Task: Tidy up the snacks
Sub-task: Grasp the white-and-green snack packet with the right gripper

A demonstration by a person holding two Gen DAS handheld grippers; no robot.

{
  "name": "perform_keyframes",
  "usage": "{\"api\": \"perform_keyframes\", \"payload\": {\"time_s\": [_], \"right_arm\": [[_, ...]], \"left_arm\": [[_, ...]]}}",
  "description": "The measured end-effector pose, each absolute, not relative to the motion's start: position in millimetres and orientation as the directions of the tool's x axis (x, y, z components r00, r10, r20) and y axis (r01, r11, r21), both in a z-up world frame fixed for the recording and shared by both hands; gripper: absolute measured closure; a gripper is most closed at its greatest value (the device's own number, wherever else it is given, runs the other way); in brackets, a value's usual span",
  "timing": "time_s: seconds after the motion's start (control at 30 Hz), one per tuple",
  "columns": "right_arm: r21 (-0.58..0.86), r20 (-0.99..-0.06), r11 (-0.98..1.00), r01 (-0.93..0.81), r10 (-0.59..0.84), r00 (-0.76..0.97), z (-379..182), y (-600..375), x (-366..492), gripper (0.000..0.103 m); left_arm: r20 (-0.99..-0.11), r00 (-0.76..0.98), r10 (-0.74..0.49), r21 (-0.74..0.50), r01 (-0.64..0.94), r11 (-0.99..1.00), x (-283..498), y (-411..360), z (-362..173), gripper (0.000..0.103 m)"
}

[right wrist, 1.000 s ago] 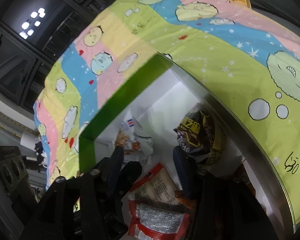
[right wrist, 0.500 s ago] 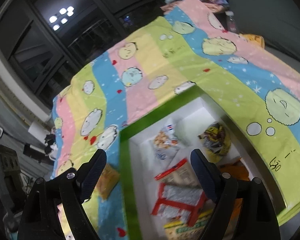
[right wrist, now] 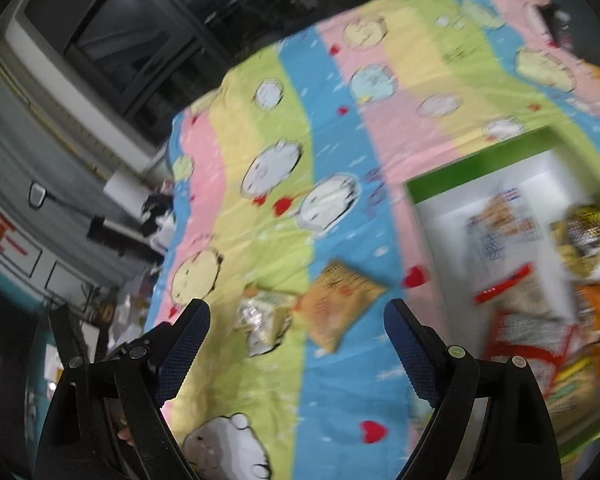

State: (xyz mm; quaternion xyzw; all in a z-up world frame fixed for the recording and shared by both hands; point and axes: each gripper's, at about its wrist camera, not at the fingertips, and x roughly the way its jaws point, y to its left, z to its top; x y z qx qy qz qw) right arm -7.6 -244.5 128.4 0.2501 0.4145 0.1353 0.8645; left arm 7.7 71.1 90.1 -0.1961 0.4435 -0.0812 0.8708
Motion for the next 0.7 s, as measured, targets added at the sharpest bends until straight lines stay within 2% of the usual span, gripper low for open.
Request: {"api": "perform_keyframes", "payload": {"time_s": [0.13, 0.33, 0.5, 0.57, 0.7], "right_arm": [[0.598, -0.664, 0.8, -0.036, 0.521, 0.536, 105, -211, 17, 0.014], [0.594, -0.719, 0.804, -0.011, 0.537, 0.44, 73, -168, 53, 0.014], [0.609, -0.743, 0.792, 0.042, 0.552, 0.378, 44, -150, 79, 0.025], [0.593, -0.767, 0.803, 0.063, 0.539, 0.348, 32, -143, 86, 0.032], [0.581, -0.779, 0.812, 0.045, 0.54, 0.318, 19, -130, 93, 0.034]], "left_arm": [[-0.743, 0.57, -0.35, -0.419, 0.012, 0.908, 18, 61, 76, 0.012], [-0.771, 0.492, -0.405, -0.415, 0.094, 0.905, 51, 40, 54, 0.013], [-0.786, 0.451, -0.422, -0.384, 0.177, 0.906, 66, 22, 40, 0.015], [-0.787, 0.441, -0.432, -0.388, 0.19, 0.902, 67, 18, 31, 0.022], [-0.789, 0.441, -0.429, -0.383, 0.193, 0.903, 71, 16, 22, 0.034]]}}
